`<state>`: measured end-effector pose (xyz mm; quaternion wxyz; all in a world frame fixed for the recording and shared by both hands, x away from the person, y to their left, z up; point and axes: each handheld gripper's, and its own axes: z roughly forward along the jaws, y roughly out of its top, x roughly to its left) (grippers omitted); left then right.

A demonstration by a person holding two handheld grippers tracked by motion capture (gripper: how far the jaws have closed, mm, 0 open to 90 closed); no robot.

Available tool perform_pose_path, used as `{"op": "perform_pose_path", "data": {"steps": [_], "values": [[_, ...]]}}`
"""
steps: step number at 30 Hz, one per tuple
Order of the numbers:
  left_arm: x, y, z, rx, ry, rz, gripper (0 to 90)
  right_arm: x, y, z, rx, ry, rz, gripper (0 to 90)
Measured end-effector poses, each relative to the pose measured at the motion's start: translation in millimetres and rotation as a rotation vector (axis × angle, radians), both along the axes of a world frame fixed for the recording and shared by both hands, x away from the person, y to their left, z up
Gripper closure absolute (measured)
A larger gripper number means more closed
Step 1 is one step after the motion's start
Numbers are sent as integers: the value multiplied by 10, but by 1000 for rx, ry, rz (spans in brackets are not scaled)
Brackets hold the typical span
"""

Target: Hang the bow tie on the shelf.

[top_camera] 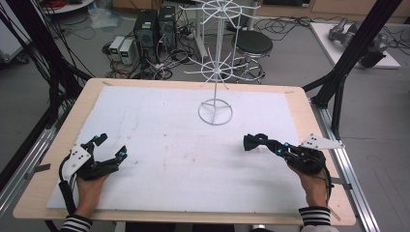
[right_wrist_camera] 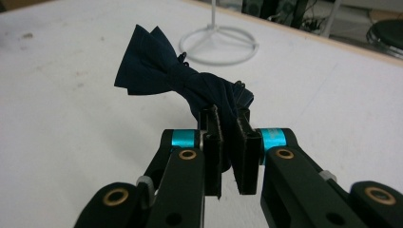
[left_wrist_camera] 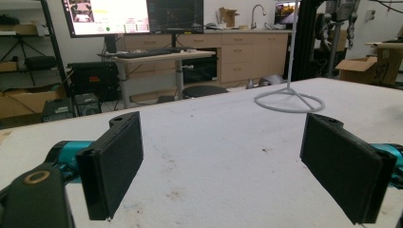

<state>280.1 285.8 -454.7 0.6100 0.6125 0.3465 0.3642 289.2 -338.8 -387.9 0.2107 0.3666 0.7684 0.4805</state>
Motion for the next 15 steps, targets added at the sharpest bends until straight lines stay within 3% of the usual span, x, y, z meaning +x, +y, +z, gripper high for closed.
{"op": "perform_pose_path", "data": {"steps": [3,15], "values": [[0,-2,0,1,1,0,147,5,45,68,36,-19,17,841],[0,0,1,3,2,-1,148,34,322,383,32,-94,73,840]]}}
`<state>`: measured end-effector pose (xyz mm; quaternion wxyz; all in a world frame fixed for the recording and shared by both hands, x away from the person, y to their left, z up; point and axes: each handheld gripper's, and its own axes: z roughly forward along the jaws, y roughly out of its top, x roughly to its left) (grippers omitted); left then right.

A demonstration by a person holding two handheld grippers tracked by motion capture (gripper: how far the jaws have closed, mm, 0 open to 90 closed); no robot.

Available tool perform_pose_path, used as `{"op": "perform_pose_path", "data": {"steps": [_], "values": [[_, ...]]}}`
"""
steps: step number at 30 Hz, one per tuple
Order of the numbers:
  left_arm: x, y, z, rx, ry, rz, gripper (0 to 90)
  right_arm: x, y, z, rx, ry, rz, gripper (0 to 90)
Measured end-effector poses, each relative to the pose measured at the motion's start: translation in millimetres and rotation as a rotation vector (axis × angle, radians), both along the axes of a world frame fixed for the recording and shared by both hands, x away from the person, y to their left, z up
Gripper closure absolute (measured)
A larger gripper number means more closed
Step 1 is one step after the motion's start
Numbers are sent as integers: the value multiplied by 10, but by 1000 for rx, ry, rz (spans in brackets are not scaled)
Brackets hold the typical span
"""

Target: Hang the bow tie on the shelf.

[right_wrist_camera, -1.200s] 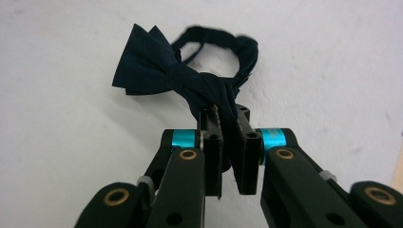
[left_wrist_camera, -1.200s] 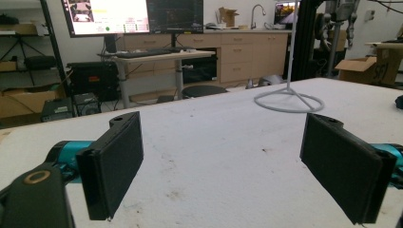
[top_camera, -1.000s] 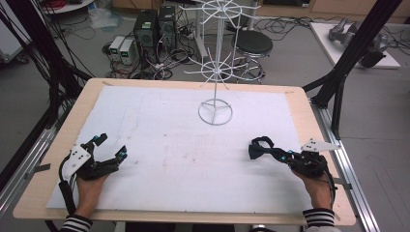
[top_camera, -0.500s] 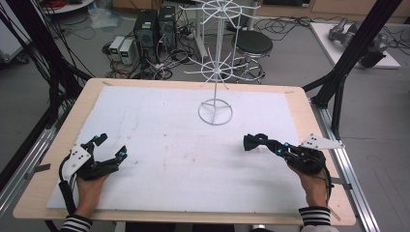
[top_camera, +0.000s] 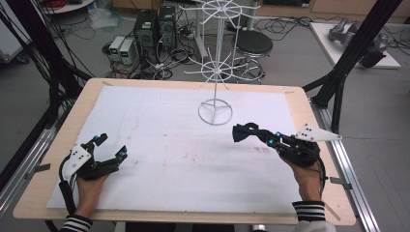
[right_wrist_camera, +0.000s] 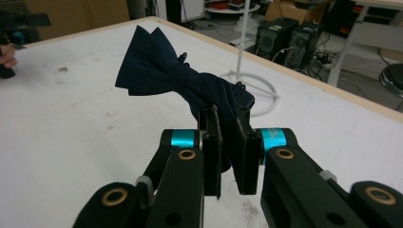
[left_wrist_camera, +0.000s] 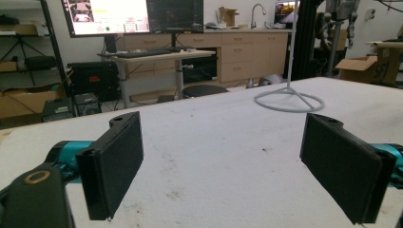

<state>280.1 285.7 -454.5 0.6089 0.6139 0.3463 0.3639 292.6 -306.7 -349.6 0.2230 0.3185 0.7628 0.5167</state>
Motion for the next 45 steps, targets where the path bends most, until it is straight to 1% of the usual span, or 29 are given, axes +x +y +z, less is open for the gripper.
{"op": "perform_pose_path", "data": {"steps": [3,6,10,13,18,19,23,25,30,37,38,39,43,44,45], "values": [[0,-1,0,-1,1,0,148,11,63,69,-2,-10,7,838],[1,0,0,-1,2,-1,147,17,106,139,12,-26,1,838],[-1,-2,0,0,1,0,148,22,145,238,24,-62,-11,838],[-1,-2,-1,-1,0,0,148,30,175,294,27,-76,-14,837],[-1,-3,0,0,0,0,148,64,215,372,32,-88,-19,837],[-1,-3,0,0,0,0,148,71,226,396,40,-91,-14,836],[-1,-3,0,1,0,0,148,89,266,471,43,-101,-10,836],[-1,-4,0,1,-1,0,148,101,283,512,43,-117,-11,835],[0,-5,0,0,-1,-1,148,122,322,597,63,-138,-14,834],[0,-4,0,0,1,0,149,150,375,744,70,-165,-25,833],[0,-2,0,4,1,-2,149,148,386,770,74,-163,-24,832],[0,-4,0,3,0,-1,149,157,392,797,67,-179,-23,832],[-1,-2,1,4,1,-2,149,170,434,876,71,-185,-29,831],[0,-3,0,3,0,-1,149,190,442,890,70,-203,-24,831],[0,-3,0,1,0,-1,149,188,454,902,75,-189,-28,831]]}}
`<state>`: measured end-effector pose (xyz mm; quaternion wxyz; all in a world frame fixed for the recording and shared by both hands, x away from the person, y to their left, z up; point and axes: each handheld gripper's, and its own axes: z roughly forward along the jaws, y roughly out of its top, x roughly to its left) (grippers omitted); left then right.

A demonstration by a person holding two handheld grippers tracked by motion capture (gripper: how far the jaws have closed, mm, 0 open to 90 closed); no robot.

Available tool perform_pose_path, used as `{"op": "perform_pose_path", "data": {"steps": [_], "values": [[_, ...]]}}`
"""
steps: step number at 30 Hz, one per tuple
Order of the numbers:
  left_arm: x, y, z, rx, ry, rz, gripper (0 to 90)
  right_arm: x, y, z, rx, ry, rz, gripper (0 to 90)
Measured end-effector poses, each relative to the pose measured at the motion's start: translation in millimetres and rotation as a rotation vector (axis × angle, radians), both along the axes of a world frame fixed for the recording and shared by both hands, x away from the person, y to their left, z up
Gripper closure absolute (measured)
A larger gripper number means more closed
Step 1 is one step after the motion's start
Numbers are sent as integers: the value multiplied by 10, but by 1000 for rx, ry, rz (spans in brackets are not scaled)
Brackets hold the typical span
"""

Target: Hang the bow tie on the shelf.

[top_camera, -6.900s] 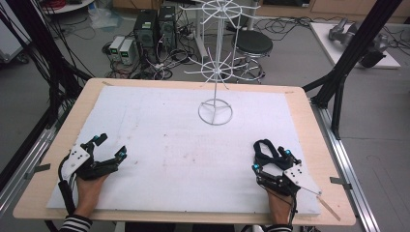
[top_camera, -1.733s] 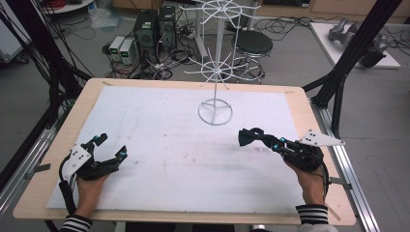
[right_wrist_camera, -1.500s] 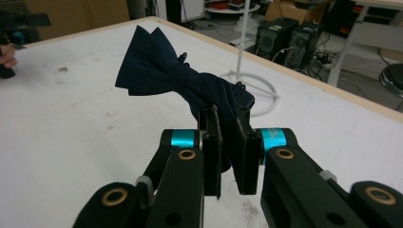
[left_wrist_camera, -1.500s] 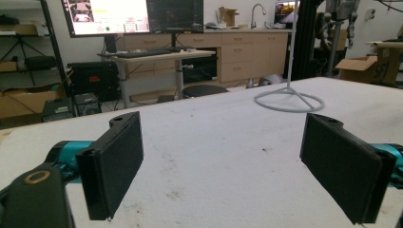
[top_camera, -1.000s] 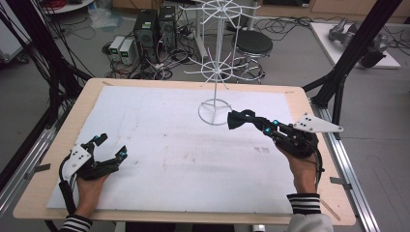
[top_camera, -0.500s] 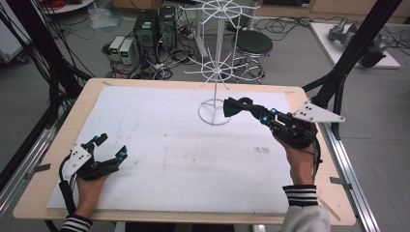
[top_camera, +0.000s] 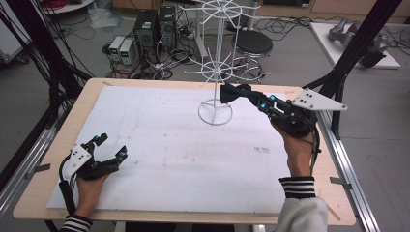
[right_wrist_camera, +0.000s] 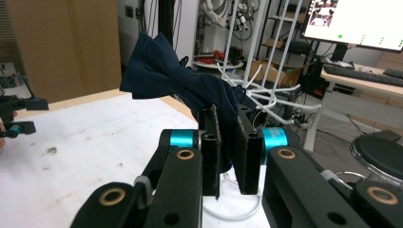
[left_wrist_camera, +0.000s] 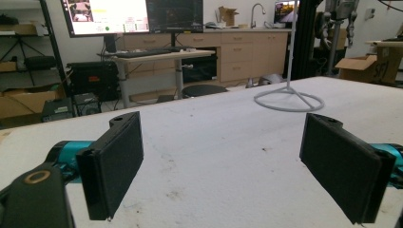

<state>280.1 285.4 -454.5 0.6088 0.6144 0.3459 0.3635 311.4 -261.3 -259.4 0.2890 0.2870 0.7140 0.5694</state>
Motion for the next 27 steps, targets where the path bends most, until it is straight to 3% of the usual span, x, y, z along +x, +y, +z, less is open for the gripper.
{"op": "perform_pose_path", "data": {"steps": [14,27], "values": [[2,0,0,-2,2,0,149,118,119,146,9,-30,-9,827],[1,1,-1,-3,1,-2,149,312,218,96,6,-12,-37,828]]}}
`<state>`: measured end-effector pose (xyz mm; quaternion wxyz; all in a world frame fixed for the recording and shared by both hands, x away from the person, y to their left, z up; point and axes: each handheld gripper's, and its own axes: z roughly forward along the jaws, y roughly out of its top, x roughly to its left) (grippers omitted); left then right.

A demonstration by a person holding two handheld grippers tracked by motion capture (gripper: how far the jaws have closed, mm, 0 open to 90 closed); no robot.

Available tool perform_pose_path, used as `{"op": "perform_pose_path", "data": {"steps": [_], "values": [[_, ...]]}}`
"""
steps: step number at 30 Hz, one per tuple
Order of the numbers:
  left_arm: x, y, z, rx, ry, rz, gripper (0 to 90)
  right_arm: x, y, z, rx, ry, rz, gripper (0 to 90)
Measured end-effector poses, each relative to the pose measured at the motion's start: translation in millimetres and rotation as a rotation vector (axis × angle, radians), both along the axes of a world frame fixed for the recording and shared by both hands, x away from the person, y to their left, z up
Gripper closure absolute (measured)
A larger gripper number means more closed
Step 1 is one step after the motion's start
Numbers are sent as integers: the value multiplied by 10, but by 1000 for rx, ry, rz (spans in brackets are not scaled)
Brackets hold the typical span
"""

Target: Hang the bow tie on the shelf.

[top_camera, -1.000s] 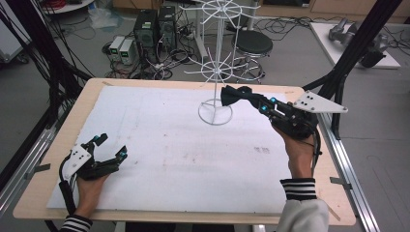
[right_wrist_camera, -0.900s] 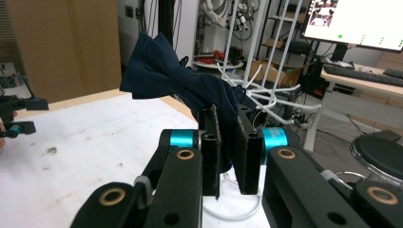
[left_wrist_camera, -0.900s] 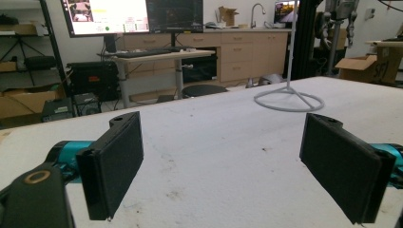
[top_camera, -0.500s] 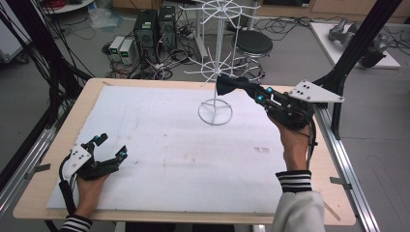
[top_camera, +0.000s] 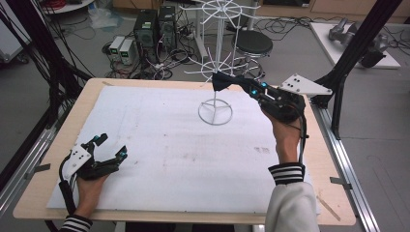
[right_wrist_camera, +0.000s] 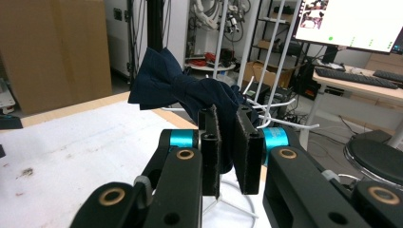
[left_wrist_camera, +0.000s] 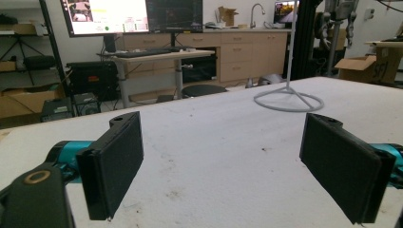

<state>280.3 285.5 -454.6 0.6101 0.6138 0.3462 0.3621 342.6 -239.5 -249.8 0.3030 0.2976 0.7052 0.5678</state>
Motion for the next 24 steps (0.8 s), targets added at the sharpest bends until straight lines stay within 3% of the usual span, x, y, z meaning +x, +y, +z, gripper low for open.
{"op": "perform_pose_path", "data": {"steps": [8,15,24], "values": [[1,0,0,-1,0,0,149,84,101,-38,-2,10,17,829],[0,2,0,1,0,0,149,124,146,-74,-37,26,16,829],[0,2,0,1,0,0,149,149,151,-179,-61,69,10,828]]}}
